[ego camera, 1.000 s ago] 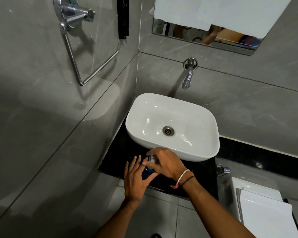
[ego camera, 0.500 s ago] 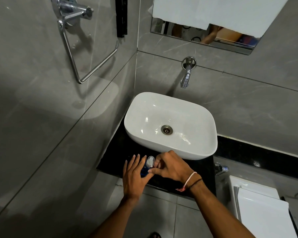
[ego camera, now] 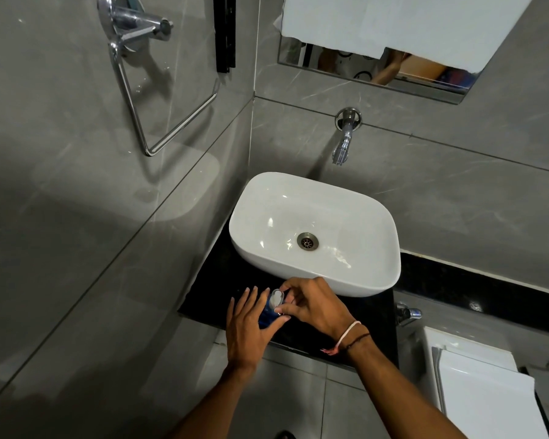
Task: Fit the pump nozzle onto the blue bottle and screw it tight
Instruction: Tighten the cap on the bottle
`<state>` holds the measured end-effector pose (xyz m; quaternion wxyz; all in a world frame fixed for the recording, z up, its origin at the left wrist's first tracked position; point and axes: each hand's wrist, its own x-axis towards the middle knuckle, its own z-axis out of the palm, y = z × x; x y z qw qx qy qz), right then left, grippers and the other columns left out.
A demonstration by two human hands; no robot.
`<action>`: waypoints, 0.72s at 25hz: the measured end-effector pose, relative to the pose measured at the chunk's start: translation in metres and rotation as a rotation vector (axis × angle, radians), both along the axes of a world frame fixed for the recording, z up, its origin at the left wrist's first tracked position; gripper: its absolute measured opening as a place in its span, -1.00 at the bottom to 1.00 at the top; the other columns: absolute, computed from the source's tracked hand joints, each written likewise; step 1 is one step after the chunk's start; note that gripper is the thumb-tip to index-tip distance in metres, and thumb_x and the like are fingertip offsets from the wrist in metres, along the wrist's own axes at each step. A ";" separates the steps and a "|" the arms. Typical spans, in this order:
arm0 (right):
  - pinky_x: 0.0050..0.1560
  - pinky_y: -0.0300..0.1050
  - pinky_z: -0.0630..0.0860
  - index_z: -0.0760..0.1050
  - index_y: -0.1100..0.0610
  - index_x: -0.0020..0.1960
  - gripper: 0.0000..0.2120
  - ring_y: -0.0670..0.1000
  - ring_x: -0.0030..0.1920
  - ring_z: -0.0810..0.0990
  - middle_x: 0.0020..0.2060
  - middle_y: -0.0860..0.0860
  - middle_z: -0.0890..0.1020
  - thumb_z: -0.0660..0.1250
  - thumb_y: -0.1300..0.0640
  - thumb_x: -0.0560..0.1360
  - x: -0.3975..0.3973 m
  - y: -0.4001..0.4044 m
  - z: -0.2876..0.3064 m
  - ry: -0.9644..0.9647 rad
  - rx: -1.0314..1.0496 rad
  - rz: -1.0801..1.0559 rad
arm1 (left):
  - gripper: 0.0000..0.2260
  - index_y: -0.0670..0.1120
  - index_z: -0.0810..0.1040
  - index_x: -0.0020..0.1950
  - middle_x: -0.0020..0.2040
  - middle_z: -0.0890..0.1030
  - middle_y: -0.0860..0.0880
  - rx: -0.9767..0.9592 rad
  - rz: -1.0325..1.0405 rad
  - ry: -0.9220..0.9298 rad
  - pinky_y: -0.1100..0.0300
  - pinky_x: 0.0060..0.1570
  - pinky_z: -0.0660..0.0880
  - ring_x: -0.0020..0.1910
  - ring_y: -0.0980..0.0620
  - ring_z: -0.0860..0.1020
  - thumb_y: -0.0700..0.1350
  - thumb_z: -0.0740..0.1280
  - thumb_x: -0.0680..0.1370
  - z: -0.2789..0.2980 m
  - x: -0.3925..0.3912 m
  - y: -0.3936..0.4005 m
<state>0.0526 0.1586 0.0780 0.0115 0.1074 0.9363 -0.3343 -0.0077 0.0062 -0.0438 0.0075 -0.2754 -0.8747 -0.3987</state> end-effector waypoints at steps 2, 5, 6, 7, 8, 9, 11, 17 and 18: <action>0.02 -0.10 0.68 0.58 0.10 0.22 -0.52 -0.05 -0.12 0.71 -0.12 0.02 0.73 0.56 -0.11 0.41 0.002 -0.001 -0.004 0.008 -0.030 -0.020 | -0.27 -0.02 0.50 0.39 0.37 0.56 -0.10 -0.004 -0.004 0.006 -0.16 0.49 0.22 0.44 -0.06 0.41 0.44 0.23 0.40 0.001 0.000 0.000; 0.08 -0.16 0.66 0.57 0.08 0.27 -0.55 -0.05 -0.04 0.70 -0.06 0.02 0.71 0.50 -0.12 0.48 0.009 0.003 -0.015 0.060 -0.173 -0.156 | -0.30 0.00 0.51 0.37 0.22 0.62 -0.09 -0.009 0.011 0.016 -0.16 0.45 0.30 0.28 -0.06 0.52 0.42 0.26 0.40 0.004 0.000 0.000; 0.14 -0.10 0.66 0.56 0.11 0.29 -0.59 -0.02 0.00 0.71 -0.03 0.06 0.72 0.46 -0.07 0.53 0.011 0.005 -0.021 0.052 -0.230 -0.226 | -0.31 0.01 0.52 0.37 0.13 0.62 -0.06 0.001 0.026 0.015 -0.16 0.42 0.34 0.19 -0.03 0.54 0.41 0.28 0.39 0.005 0.001 0.000; 0.20 -0.03 0.64 0.56 0.14 0.31 -0.61 0.03 0.04 0.71 0.01 0.11 0.73 0.42 -0.03 0.57 0.012 0.007 -0.027 0.004 -0.279 -0.290 | -0.32 0.01 0.52 0.37 0.07 0.60 -0.03 0.013 0.037 0.009 -0.15 0.40 0.37 0.11 -0.01 0.54 0.40 0.29 0.39 0.007 0.003 0.000; 0.25 0.03 0.62 0.55 0.16 0.34 -0.62 0.09 0.08 0.71 0.05 0.15 0.73 0.39 0.00 0.59 0.012 0.007 -0.034 -0.076 -0.339 -0.339 | -0.32 0.02 0.51 0.37 0.04 0.60 -0.02 0.016 0.040 0.007 -0.15 0.40 0.37 0.08 0.00 0.54 0.40 0.29 0.39 0.007 0.003 0.000; 0.26 0.05 0.62 0.54 0.17 0.35 -0.63 0.13 0.10 0.71 0.07 0.18 0.72 0.37 0.02 0.61 0.013 0.004 -0.040 -0.162 -0.430 -0.373 | -0.32 0.02 0.51 0.38 0.03 0.60 -0.01 0.008 0.031 0.007 -0.14 0.41 0.36 0.07 0.01 0.55 0.40 0.28 0.39 0.008 0.004 0.000; 0.13 -0.01 0.64 0.53 0.20 0.35 -0.66 0.13 0.04 0.70 0.01 0.19 0.69 0.34 0.07 0.63 0.010 -0.006 -0.050 -0.246 -0.652 -0.420 | -0.31 0.02 0.49 0.39 0.05 0.61 -0.01 -0.015 0.009 0.015 -0.15 0.44 0.32 0.08 0.00 0.58 0.40 0.26 0.40 0.009 0.001 -0.002; 0.07 -0.04 0.64 0.55 0.25 0.32 -0.66 0.08 -0.04 0.66 -0.07 0.17 0.67 0.36 0.08 0.62 -0.030 -0.026 -0.058 -0.231 -0.777 -0.442 | -0.36 0.01 0.52 0.36 0.03 0.66 -0.01 -0.058 0.011 0.022 -0.21 0.42 0.32 0.07 -0.04 0.60 0.25 0.49 0.35 0.007 -0.038 -0.025; 0.02 -0.10 0.64 0.54 0.25 0.32 -0.65 0.07 -0.04 0.66 -0.07 0.17 0.66 0.36 0.08 0.62 -0.041 -0.031 -0.059 -0.237 -0.789 -0.433 | -0.36 -0.01 0.53 0.35 0.02 0.66 -0.03 -0.069 0.023 0.038 -0.23 0.40 0.35 0.05 -0.06 0.61 0.22 0.52 0.34 0.007 -0.047 -0.031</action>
